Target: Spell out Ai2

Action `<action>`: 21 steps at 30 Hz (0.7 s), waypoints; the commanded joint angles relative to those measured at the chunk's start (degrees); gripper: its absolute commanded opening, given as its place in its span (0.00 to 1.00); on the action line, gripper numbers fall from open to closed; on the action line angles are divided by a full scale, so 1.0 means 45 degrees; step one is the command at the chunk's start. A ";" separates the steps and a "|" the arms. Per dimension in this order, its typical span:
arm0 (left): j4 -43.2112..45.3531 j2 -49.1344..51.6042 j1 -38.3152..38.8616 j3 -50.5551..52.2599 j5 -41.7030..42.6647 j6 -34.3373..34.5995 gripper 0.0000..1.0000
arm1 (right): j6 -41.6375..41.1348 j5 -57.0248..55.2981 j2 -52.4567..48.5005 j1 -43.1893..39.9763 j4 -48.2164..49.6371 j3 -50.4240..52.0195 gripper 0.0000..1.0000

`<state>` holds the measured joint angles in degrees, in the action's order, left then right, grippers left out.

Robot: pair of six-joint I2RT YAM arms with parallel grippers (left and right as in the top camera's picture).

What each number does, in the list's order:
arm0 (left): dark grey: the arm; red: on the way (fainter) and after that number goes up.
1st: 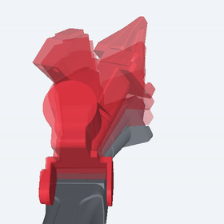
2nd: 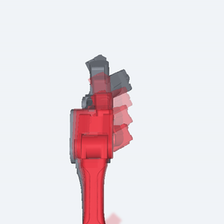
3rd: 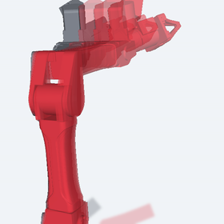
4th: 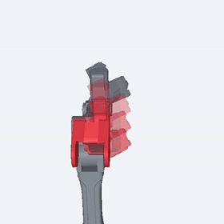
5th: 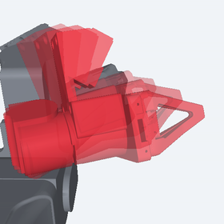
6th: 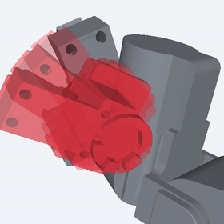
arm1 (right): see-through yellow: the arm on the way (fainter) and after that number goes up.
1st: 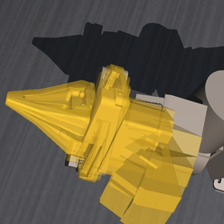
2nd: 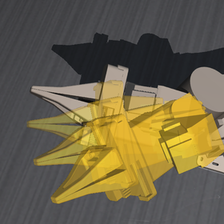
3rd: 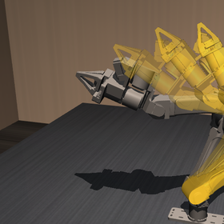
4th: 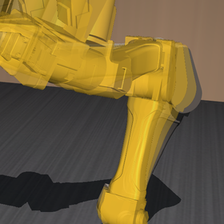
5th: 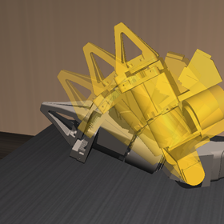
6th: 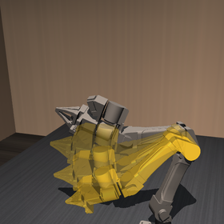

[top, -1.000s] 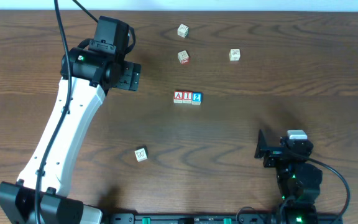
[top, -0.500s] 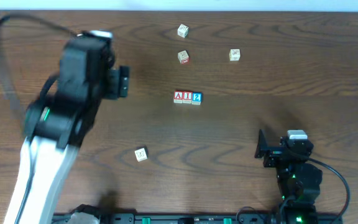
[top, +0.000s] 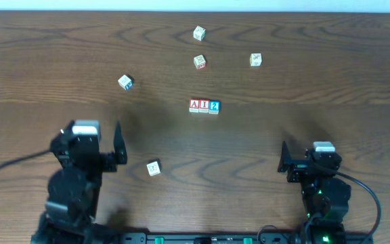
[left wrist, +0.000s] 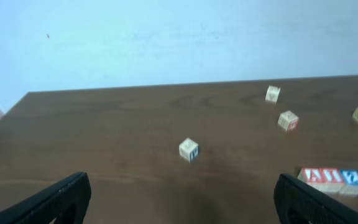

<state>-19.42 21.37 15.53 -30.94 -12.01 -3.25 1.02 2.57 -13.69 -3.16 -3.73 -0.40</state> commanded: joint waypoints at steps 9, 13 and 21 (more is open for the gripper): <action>0.0117 -0.4260 -0.0758 0.2817 0.0568 0.0724 0.96 | -0.0165 -0.0044 0.0029 -0.0117 -0.0078 0.0015 0.99; -0.0053 -0.4707 -0.1161 0.3288 0.1360 0.0719 0.95 | -0.0165 -0.0044 0.0029 -0.0117 -0.0078 0.0015 0.99; 0.2409 -0.4707 -0.1185 0.4600 0.1923 0.0758 0.95 | -0.0165 -0.0044 0.0029 -0.0117 -0.0078 0.0015 0.99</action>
<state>-11.44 0.64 10.55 -11.22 -5.06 -0.19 1.02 2.57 -13.76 -3.16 -3.70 -0.40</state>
